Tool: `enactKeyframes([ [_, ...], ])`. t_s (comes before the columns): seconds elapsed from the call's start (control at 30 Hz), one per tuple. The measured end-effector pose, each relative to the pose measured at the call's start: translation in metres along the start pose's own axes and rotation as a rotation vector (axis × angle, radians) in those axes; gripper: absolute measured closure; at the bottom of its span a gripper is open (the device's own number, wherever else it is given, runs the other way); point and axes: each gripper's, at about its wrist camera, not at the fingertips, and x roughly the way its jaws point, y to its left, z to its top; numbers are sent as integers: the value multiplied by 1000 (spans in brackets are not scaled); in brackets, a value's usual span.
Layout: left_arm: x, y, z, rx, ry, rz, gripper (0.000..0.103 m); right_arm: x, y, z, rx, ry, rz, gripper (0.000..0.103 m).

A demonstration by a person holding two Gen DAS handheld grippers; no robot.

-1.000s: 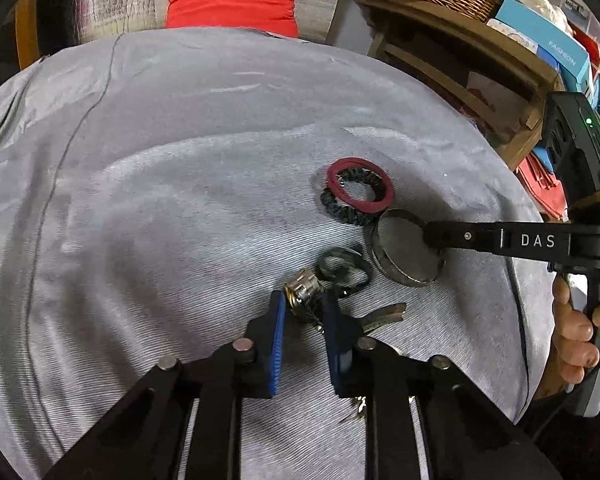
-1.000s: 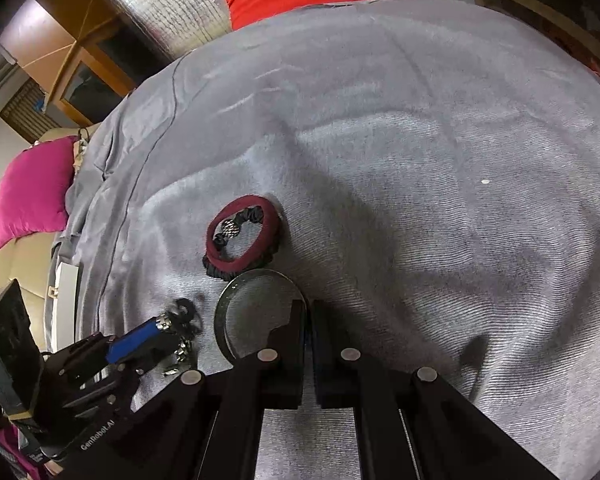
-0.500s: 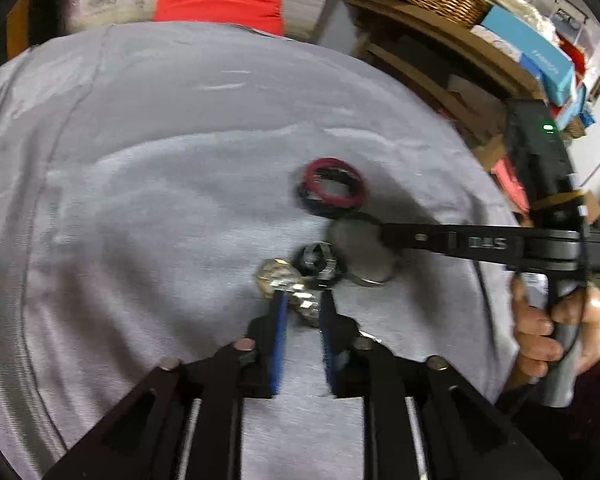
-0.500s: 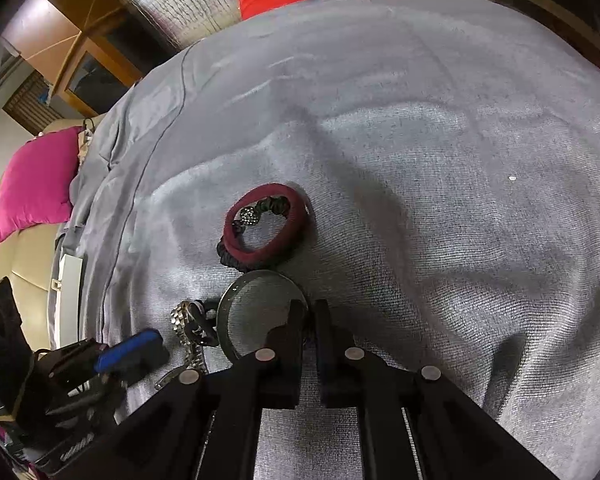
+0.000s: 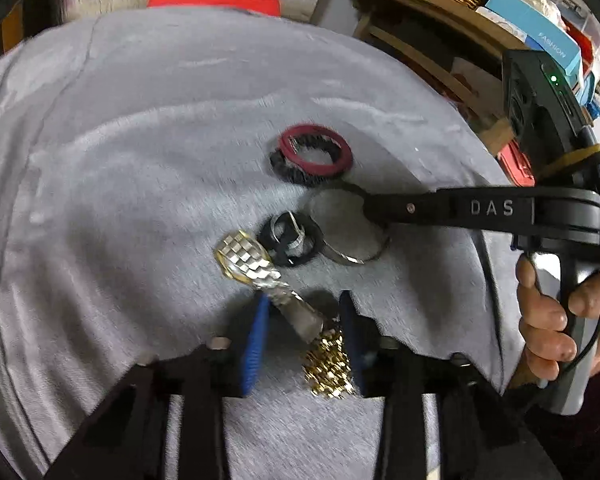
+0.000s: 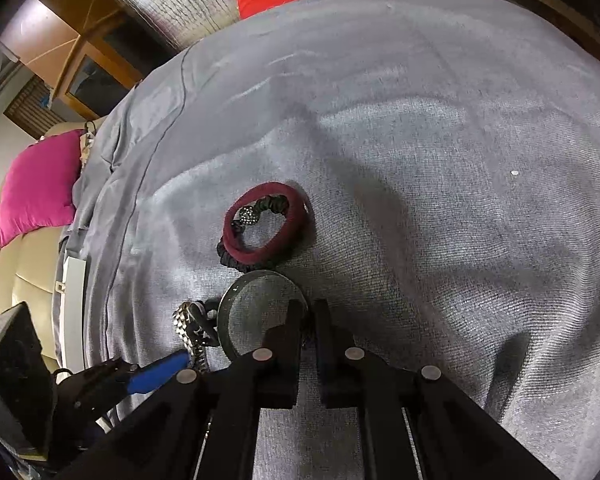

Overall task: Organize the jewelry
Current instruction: 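Close the left gripper on the metal-band watch while the right holds the bangle, then lift the watch with the left gripper while the right carries the bangle toward the box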

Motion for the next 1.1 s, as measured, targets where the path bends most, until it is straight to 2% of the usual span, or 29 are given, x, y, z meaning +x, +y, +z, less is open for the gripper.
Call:
enactKeyframes([
  [0.17,-4,10,0,-51,-18,2,91,0,7,-1,-35,-21,-31,98],
  [0.43,-36,19,-5,-30,-98,33,91,-15,8,-2,-30,-83,-22,99],
  [0.63,-52,43,-6,-71,-125,83,91,-24,15,-4,-34,-102,-1,99],
  [0.9,-66,66,-12,-104,-141,134,91,-28,7,-6,-8,-112,-8,99],
  [1.1,-59,64,-16,-22,-86,135,90,-26,10,-6,-16,-107,-9,99],
])
